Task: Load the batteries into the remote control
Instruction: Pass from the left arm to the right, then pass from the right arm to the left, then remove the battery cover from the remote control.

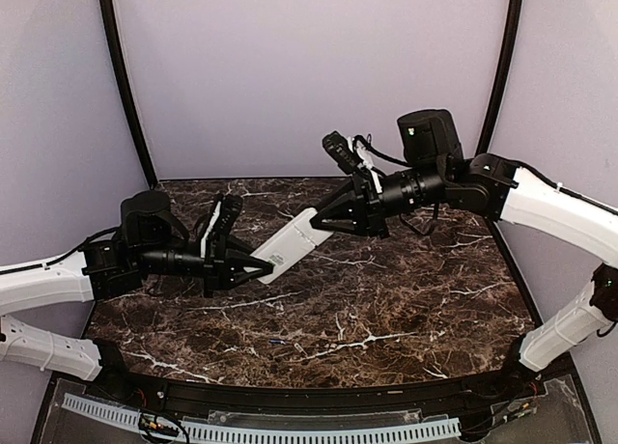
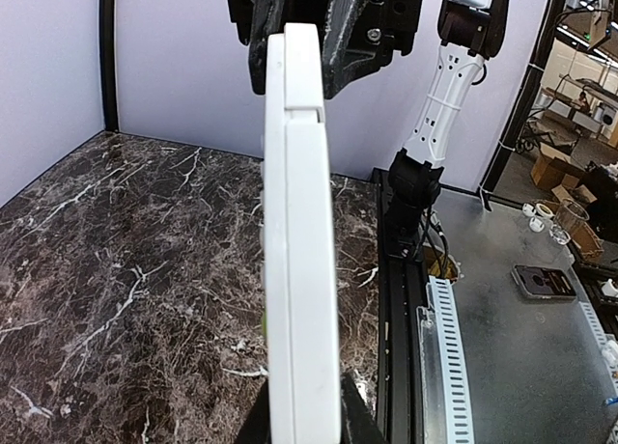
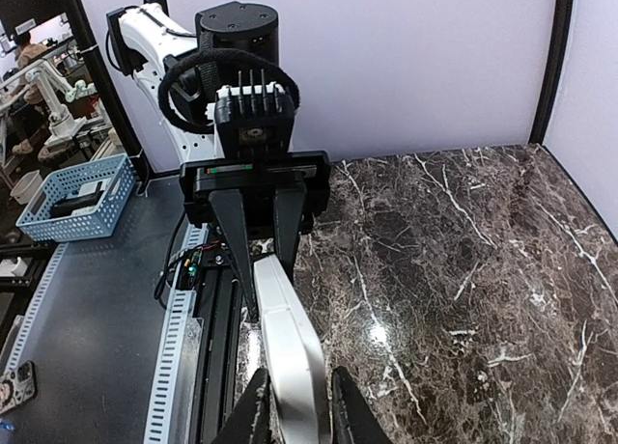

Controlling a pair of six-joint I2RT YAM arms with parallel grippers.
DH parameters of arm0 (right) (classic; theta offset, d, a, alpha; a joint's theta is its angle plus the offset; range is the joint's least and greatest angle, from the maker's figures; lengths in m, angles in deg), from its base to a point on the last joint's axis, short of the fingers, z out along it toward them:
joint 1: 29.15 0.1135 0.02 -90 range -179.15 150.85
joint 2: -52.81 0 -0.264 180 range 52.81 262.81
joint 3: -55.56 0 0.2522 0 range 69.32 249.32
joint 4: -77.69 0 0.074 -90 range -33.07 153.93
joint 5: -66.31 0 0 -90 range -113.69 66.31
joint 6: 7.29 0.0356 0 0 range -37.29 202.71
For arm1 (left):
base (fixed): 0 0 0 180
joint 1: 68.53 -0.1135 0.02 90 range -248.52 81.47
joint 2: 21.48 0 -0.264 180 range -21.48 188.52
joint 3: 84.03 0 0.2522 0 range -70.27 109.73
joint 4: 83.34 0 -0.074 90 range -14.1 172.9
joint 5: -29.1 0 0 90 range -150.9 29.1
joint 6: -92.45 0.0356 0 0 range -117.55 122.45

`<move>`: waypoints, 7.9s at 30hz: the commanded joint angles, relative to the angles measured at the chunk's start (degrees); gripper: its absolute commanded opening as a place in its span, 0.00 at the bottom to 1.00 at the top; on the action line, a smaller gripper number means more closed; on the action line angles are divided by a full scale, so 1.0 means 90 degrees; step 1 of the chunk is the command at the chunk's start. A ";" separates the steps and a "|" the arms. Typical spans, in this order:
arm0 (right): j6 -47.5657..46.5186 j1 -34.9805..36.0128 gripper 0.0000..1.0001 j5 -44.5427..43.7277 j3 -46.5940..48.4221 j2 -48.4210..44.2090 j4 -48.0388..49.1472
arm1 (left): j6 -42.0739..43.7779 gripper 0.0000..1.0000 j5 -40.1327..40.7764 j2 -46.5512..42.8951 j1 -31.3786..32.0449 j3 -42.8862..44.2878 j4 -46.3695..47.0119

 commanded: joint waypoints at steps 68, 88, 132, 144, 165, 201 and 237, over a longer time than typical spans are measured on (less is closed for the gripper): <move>0.1876 0.0159 0.00 0.0510 0.0370 0.0859 0.0286 | 0.2077 0.77 0.1507 -0.0397 0.0056 0.0084 -0.0216; 0.3924 0.0158 0.00 -0.0269 0.0513 0.1268 0.0802 | 0.3849 0.93 0.3393 0.0209 0.0350 0.0484 -0.0045; 0.3173 -0.0387 0.14 -0.0711 0.0046 0.1177 0.0041 | 0.3379 0.00 0.3358 -0.0098 0.0347 0.0317 -0.0880; 0.2993 -0.0398 0.28 -0.1149 0.0149 0.1215 -0.0466 | 0.3340 0.00 0.3812 0.0329 0.0345 0.0539 -0.1348; 0.3287 -0.0410 0.24 -0.0222 -0.0109 0.1410 0.0501 | 0.3303 0.00 0.3911 0.0609 0.0350 0.0528 -0.1338; 0.3265 -0.0136 0.11 0.0165 0.0056 0.1849 0.0533 | 0.3307 0.00 0.4843 0.1130 0.0342 0.0725 -0.1443; 0.2657 -0.0590 0.26 -0.0121 -0.0098 0.1809 -0.0003 | 0.3213 0.00 0.3161 0.0007 0.0246 0.0258 -0.1108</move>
